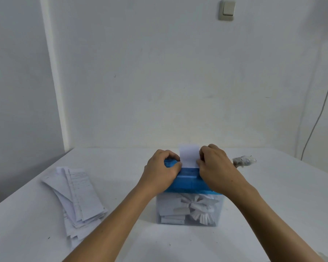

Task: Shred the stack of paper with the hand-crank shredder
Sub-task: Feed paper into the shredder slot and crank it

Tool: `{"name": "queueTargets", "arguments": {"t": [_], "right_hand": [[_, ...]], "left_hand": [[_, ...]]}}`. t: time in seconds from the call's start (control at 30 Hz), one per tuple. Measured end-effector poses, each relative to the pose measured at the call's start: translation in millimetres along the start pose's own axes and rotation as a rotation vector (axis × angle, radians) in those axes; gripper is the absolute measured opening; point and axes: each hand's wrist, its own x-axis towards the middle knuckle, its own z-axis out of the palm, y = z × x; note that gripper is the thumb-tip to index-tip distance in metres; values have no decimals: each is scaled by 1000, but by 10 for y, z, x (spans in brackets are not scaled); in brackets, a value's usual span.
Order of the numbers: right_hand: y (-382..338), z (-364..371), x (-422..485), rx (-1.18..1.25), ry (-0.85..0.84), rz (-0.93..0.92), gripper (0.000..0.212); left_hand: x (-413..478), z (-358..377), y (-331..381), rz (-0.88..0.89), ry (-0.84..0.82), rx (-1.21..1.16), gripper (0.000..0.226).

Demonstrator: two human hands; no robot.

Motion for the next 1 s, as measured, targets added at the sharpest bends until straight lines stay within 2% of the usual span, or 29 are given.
{"name": "queueTargets", "arguments": {"t": [0.23, 0.53, 0.57, 0.63, 0.7, 0.8, 0.9, 1.0], "right_hand": [[0, 16, 2, 102, 31, -21, 19], [-57, -79, -97, 44, -2, 39, 13], [-58, -110, -127, 41, -10, 40, 15], [-56, -212, -239, 45, -2, 11, 41], [-33, -365, -414, 80, 94, -77, 53], [61, -586, -591, 90, 210, -174, 42], [96, -608, -512, 52, 205, -154, 23], [-27, -498, -294, -54, 149, -111, 25]], "left_hand": [[10, 39, -33, -25, 44, -29, 9], [54, -27, 50, -79, -53, -6, 6], [59, -31, 57, -82, -62, -7, 7], [55, -42, 66, -85, -68, -12, 10], [49, -52, 91, -87, -78, -27, 15], [46, -72, 122, -83, -112, -51, 21], [44, -80, 109, -109, -100, -93, 19], [36, -84, 109, -117, -105, -118, 16]]}}
